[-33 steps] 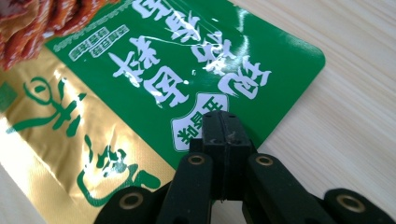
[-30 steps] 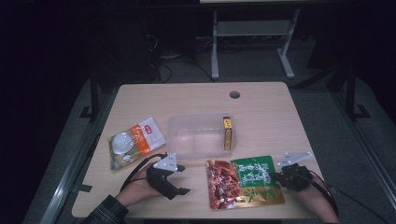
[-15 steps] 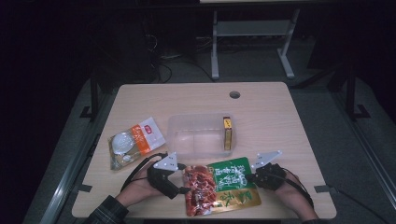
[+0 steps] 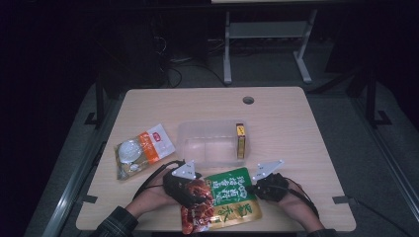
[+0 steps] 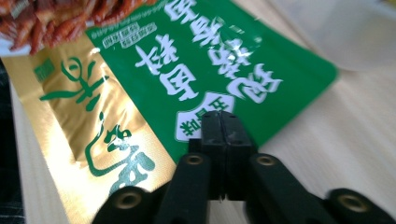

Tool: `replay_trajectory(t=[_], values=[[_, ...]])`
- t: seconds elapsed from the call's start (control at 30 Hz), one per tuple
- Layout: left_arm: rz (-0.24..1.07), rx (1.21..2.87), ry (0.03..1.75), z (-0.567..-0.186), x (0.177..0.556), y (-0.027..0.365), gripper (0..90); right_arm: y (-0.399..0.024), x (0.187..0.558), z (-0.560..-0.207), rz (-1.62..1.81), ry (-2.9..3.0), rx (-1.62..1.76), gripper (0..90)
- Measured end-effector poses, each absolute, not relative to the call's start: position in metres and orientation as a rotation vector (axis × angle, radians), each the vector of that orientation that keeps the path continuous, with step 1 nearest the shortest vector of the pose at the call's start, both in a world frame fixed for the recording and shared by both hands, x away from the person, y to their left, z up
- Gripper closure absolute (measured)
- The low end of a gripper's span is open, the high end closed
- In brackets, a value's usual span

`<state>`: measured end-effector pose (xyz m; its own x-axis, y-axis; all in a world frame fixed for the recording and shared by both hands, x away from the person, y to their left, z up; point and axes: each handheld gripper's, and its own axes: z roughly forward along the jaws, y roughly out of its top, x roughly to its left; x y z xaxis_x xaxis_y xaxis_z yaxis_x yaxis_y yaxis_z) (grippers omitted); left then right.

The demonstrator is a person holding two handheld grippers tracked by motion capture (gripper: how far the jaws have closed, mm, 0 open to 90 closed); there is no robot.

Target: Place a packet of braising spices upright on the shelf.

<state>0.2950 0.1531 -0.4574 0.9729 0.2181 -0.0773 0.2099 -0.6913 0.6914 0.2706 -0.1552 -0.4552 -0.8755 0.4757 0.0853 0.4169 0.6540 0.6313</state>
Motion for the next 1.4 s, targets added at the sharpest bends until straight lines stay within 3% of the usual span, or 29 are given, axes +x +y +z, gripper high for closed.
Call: replay_trajectory(t=[0.03, 0.23, 0.37, 0.67, 0.8, 1.17, 1.4], values=[[0.015, 2.353, 0.301, -0.458, 0.296, 0.152, 16.2, -0.159, 0.269, -0.452, 1.027, 2.750, 0.760, 77.1], [0.019, 2.374, 0.327, -0.463, 0.300, 0.145, 15.6, -0.183, 0.258, -0.445, 1.050, 2.642, 0.877, 47.8], [-0.002, 2.379, 0.352, -0.465, 0.304, 0.144, 15.6, -0.198, 0.250, -0.443, 1.061, 2.596, 0.953, 42.3], [-0.014, 2.378, 0.344, -0.466, 0.304, 0.145, 18.4, -0.206, 0.237, -0.442, 1.081, 2.578, 0.957, 39.7], [-0.005, 2.393, 0.346, -0.464, 0.303, 0.145, 26.1, -0.206, 0.238, -0.441, 1.097, 2.571, 0.959, 39.5], [0.015, 2.446, 0.301, -0.458, 0.295, 0.139, 73.7, -0.205, 0.239, -0.441, 1.103, 2.570, 0.950, 37.4], [-0.019, 2.445, 0.338, -0.457, 0.297, 0.138, 85.9, -0.204, 0.240, -0.440, 1.111, 2.567, 0.959, 35.3]])
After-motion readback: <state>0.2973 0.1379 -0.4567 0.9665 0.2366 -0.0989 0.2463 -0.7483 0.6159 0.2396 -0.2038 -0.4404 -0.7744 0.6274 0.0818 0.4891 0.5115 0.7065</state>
